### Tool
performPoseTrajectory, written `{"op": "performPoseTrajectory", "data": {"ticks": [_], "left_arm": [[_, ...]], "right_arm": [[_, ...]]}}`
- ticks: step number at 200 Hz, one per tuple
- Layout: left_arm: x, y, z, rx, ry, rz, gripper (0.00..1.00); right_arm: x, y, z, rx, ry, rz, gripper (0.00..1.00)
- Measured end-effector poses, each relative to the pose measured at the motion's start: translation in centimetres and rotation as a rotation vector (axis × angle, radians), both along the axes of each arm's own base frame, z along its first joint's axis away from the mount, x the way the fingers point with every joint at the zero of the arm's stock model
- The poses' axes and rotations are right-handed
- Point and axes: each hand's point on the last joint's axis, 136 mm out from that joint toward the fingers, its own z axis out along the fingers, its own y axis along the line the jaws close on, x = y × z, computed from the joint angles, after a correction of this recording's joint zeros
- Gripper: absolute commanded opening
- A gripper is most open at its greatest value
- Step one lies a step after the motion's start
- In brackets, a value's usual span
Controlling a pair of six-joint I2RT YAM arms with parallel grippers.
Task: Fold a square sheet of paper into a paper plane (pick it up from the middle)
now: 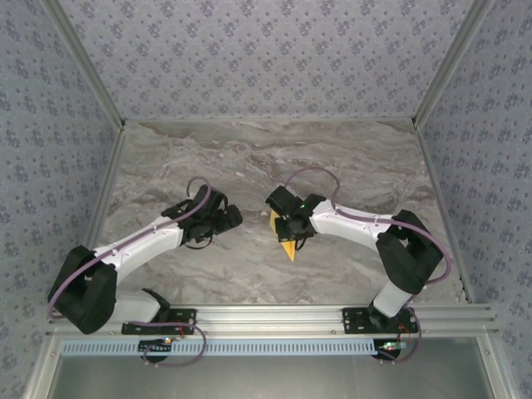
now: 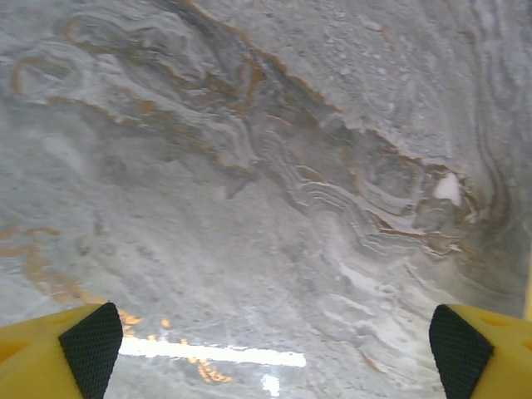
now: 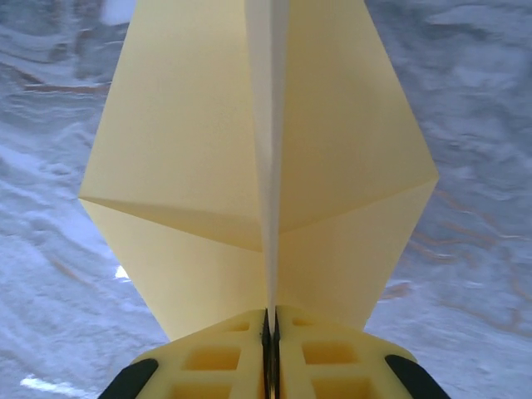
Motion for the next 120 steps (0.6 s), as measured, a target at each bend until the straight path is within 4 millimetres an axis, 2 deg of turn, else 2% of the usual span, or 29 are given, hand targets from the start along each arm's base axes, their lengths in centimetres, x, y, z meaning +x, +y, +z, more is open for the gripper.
{"op": "performPoseTrajectory", "data": {"ticks": [35,120], "left_arm": [[-0.6,1.2,-0.6,0.063,0.022,0.007,0.99],[-0.9,1.5,-0.8,0.082,0.035,0.005,0.99]], "right_arm": [[0.5,-1.6,-0.4,-0.039,0.002,-0.039,0.17],[0.4,-2.0,-3.1,-0.073,0.048,-0.055,0.2]]}}
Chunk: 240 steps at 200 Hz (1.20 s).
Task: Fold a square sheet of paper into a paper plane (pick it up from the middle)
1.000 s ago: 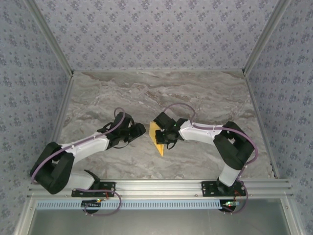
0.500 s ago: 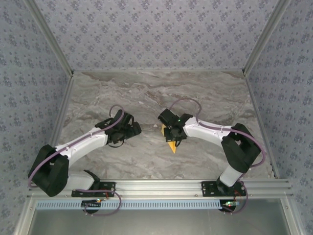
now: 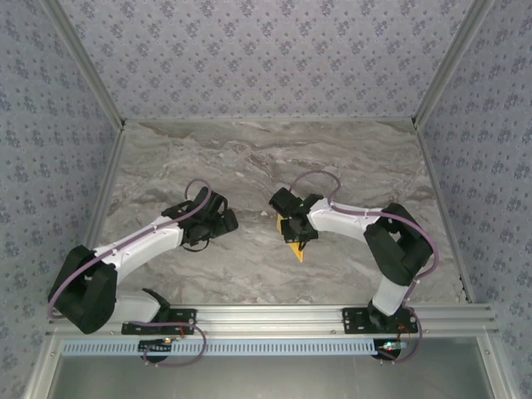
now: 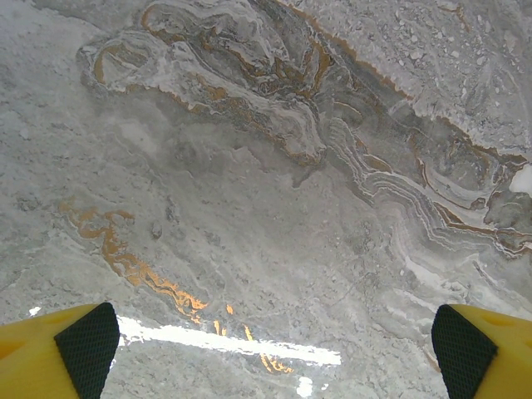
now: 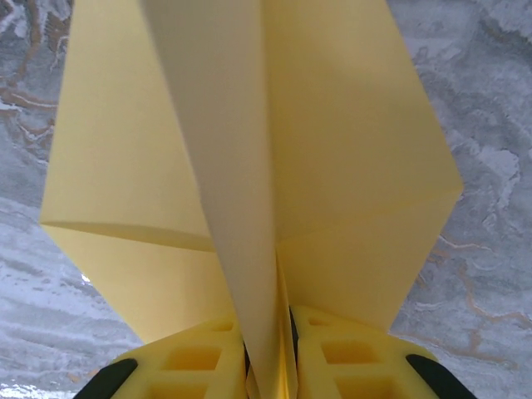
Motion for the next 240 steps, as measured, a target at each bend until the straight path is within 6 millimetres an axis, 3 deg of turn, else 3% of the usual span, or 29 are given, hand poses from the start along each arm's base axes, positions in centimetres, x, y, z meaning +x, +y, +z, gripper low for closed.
{"op": "performPoseTrajectory", "data": {"ticks": [51,121,142,188,211,240], "left_arm": [[0.0,0.0,-0.1,0.002,0.004,0.0,0.99],[0.3,-0.2,0.3,-0.001,-0.002,0.001,0.99],[0.2,-0.1,0.2,0.006,0.008,0.001,0.99],[0.2,-0.1,0.5,0.013,0.011,-0.004,0.99],[0.3,0.1,0.6,0.031,0.01,-0.007,0.99],[0.2,0.3,0.6,0.042,0.011,-0.007,0.99]], "right_arm": [[0.1,0.1,-1.0,-0.001,0.007,-0.013,0.18],[0.8,-0.2,-0.7,0.008,-0.001,-0.041,0.14],[2.9,-1.0,0.4,0.025,-0.033,-0.085,0.14],[10.0,-3.7,3.1,0.075,-0.139,-0.18,0.14],[13.0,-4.3,2.6,0.068,-0.158,-0.18,0.14],[14.6,-4.6,1.0,0.041,-0.142,-0.168,0.14]]}}
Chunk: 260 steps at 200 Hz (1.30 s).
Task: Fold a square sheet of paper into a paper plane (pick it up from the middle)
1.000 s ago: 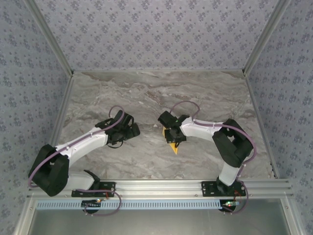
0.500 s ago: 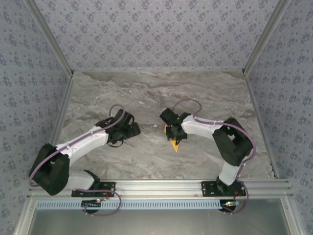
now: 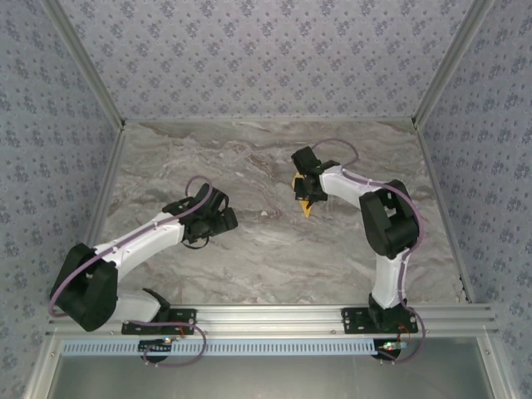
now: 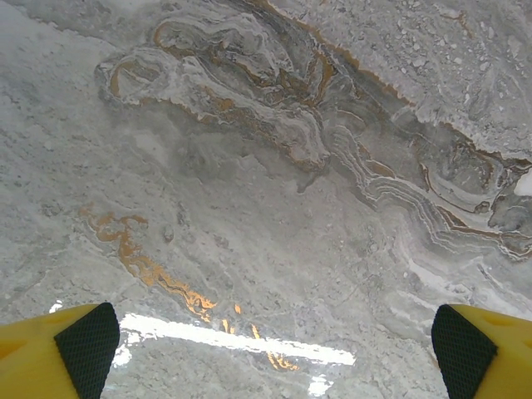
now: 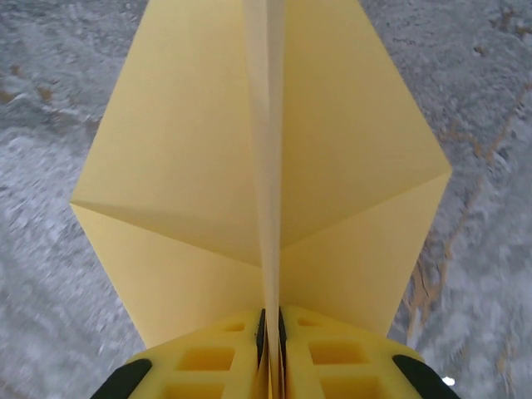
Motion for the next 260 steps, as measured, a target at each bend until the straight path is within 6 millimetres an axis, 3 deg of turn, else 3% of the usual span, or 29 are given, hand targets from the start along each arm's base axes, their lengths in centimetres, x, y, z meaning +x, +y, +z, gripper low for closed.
{"op": "performPoseTrajectory", "data": {"ticks": [30,78,98,117,137,170,187,202,223,241,260], "left_arm": [[-0.2,0.1,-0.1,0.008,0.007,-0.005,0.99],[0.0,0.5,0.1,0.033,-0.003,-0.005,0.99],[0.8,0.7,1.4,0.056,-0.032,-0.004,0.99],[2.1,1.0,3.8,0.081,-0.095,-0.003,0.99],[3.7,1.6,7.2,0.121,-0.18,0.002,0.99],[5.8,4.8,11.4,0.216,-0.295,0.039,0.99],[6.2,7.5,12.7,0.279,-0.335,0.077,0.99],[6.5,10.0,13.5,0.329,-0.386,0.121,0.99],[5.9,13.6,13.2,0.403,-0.435,0.185,0.99],[5.2,16.5,11.2,0.474,-0.449,0.226,0.99],[4.2,18.2,8.2,0.546,-0.457,0.225,0.99]], "right_arm": [[0.4,-0.5,-1.6,-0.026,0.028,0.0,0.17],[0.9,-0.4,-1.6,-0.03,0.024,-0.001,0.22],[1.0,-0.3,-1.2,-0.029,0.028,-0.007,0.3],[1.0,-0.3,-0.1,-0.028,0.026,-0.008,0.42],[1.3,-0.3,3.6,-0.006,-0.028,-0.016,0.59],[1.4,-1.6,14.4,0.059,-0.262,-0.048,0.85],[0.9,-4.4,19.5,0.064,-0.407,-0.105,0.98],[0.1,-8.0,21.4,0.029,-0.491,-0.168,1.0],[-1.2,-13.8,19.8,-0.075,-0.522,-0.281,1.0],[-3.0,-18.5,15.5,-0.194,-0.478,-0.361,1.0],[-5.3,-21.6,11.0,-0.276,-0.439,-0.397,1.0]]}}
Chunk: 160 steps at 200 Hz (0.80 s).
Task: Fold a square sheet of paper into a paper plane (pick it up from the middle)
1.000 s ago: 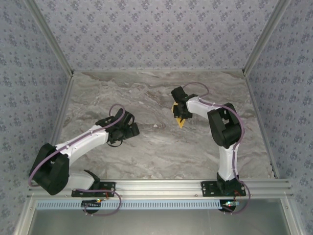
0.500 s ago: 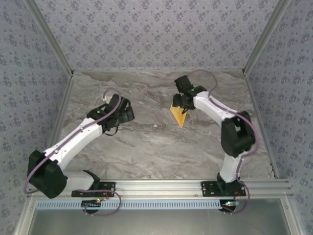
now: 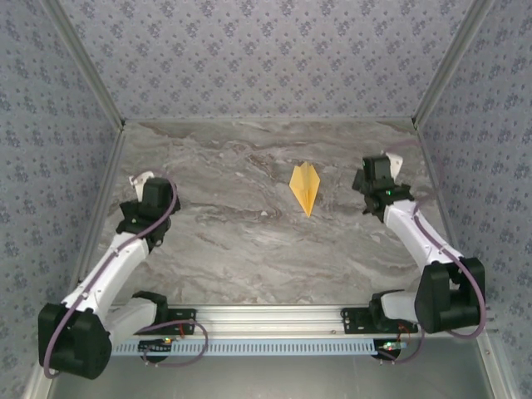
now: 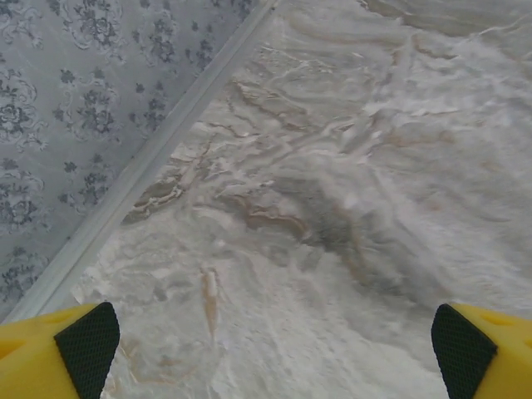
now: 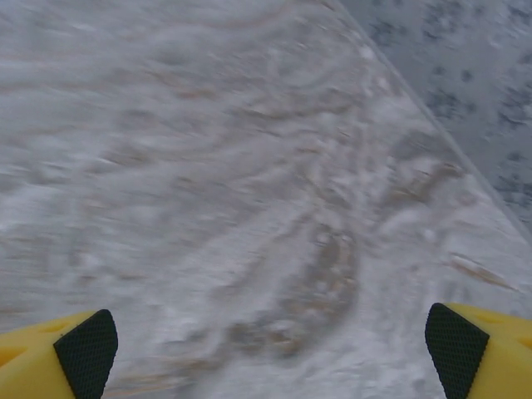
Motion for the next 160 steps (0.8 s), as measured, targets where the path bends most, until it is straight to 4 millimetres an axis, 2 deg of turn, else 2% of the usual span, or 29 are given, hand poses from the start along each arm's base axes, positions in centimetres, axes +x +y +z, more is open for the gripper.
{"op": "performPoseTrajectory", "data": {"ticks": [23,43,61,92,121,160], "left_arm": [[-0.7,0.9,-3.2,0.043,0.007,-0.014,0.99],[-0.5,1.5,-4.6,0.036,-0.012,-0.02,0.99],[0.5,1.6,-5.4,0.023,-0.041,-0.044,0.99],[1.7,-0.3,-6.8,0.003,-0.08,-0.171,0.99],[3.7,-1.9,-6.5,-0.013,-0.136,-0.271,0.99],[5.3,-2.8,-7.1,-0.013,-0.126,-0.349,0.99]], "right_arm": [[-2.8,-2.1,-3.8,-0.07,0.007,-0.024,1.0],[-3.5,-2.7,-5.5,-0.094,-0.012,-0.014,1.0],[-2.9,-2.6,-5.7,-0.102,-0.069,0.009,1.0],[-1.3,-1.7,-6.0,-0.111,-0.141,0.083,1.0],[0.5,-0.8,-5.6,-0.116,-0.2,0.155,1.0],[2.0,-0.3,-6.1,-0.116,-0.231,0.223,1.0]]}}
